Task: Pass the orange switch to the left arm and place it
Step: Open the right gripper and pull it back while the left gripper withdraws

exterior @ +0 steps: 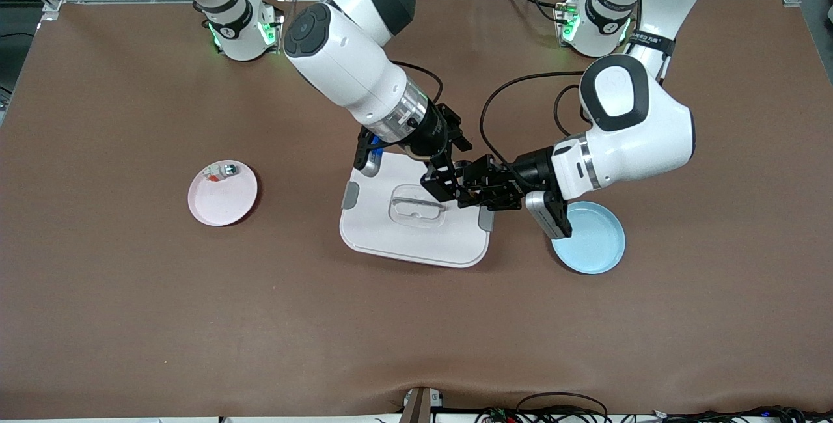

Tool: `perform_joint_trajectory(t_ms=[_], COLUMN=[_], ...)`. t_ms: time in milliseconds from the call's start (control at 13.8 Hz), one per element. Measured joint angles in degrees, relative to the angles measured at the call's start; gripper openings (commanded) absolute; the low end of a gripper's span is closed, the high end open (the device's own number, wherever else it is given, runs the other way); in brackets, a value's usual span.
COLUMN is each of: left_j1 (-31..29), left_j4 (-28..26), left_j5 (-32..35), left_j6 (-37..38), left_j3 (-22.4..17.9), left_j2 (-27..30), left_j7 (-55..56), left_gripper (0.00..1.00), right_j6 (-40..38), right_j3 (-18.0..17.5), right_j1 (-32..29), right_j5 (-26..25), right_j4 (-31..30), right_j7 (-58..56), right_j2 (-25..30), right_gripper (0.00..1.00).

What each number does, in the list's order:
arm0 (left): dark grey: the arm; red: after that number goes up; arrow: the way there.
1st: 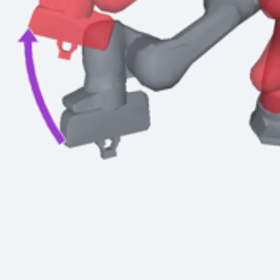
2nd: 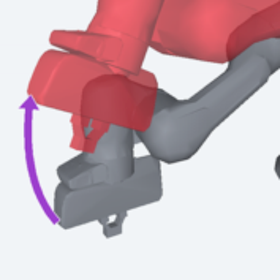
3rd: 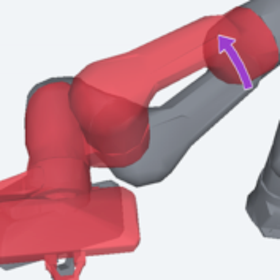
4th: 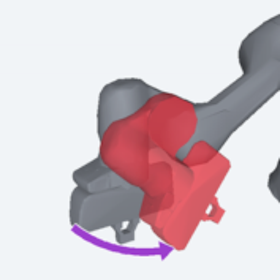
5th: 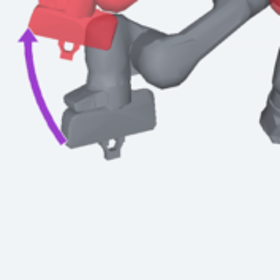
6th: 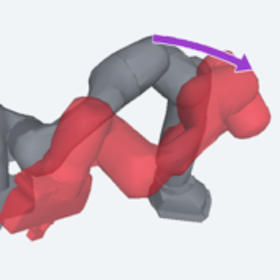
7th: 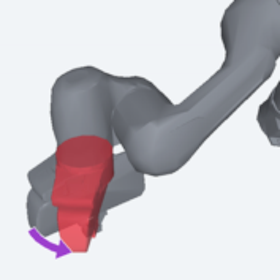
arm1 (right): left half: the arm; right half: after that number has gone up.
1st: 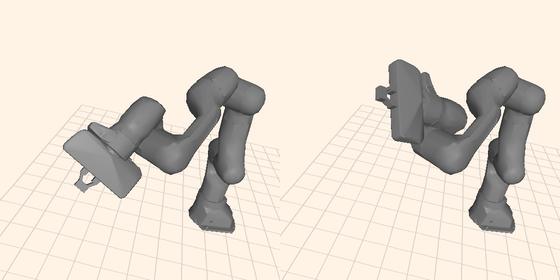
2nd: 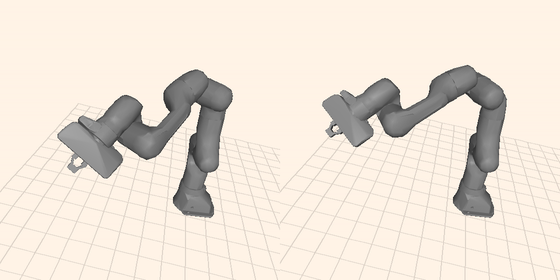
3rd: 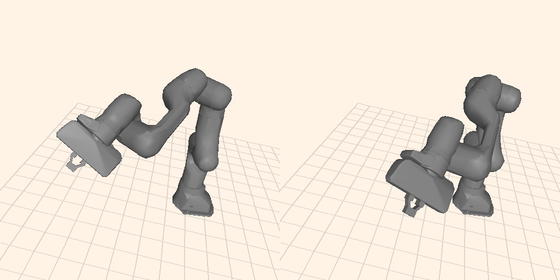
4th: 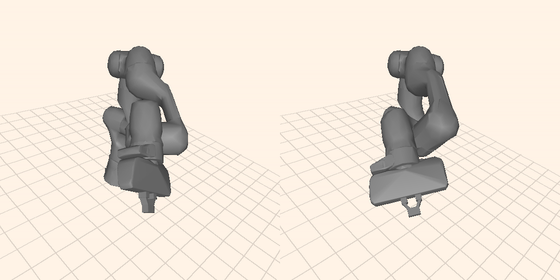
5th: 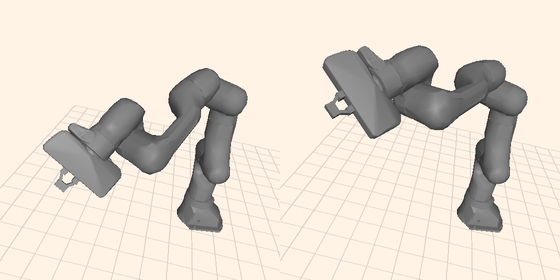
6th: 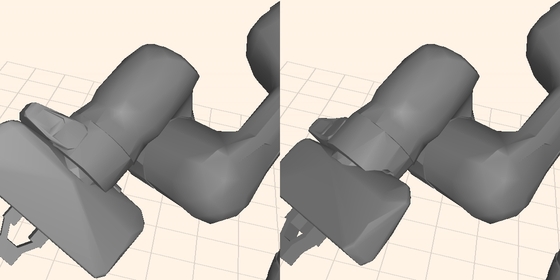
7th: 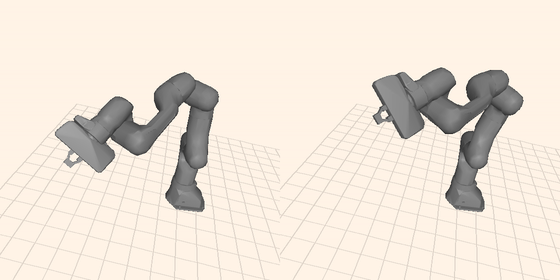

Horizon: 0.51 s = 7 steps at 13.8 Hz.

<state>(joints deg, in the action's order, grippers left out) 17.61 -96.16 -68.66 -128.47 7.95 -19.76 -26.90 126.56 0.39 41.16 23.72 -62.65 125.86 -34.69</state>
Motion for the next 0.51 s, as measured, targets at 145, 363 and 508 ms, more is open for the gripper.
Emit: perform_joint_trajectory(t_ms=[145,363,508], left_j1=[-0.05,-1.63,-4.26], left_j4=[0.05,0.05,0.03], left_j5=[0.0,1.48,3.82], left_j6=[0.5,4.4,9.55], left_j3=[0.0,-0.05,-0.09], left_j2=[0.1,1.2,2.88], left_j7=[0.0,0.0,0.31], left_gripper=[0.0,0.0,0.0], right_j6=[0.0,0.0,-0.01], right_j3=[0.0,0.0,0.02], right_j1=[0.0,0.0,0.0], right_j5=[0.0,0.0,-0.02], right_j4=[0.0,0.0,0.0], right_j7=[0.0,0.0,-0.02], right_j2=[0.0,0.0,0.0], right_gripper=[1.0,1.0,1.0])
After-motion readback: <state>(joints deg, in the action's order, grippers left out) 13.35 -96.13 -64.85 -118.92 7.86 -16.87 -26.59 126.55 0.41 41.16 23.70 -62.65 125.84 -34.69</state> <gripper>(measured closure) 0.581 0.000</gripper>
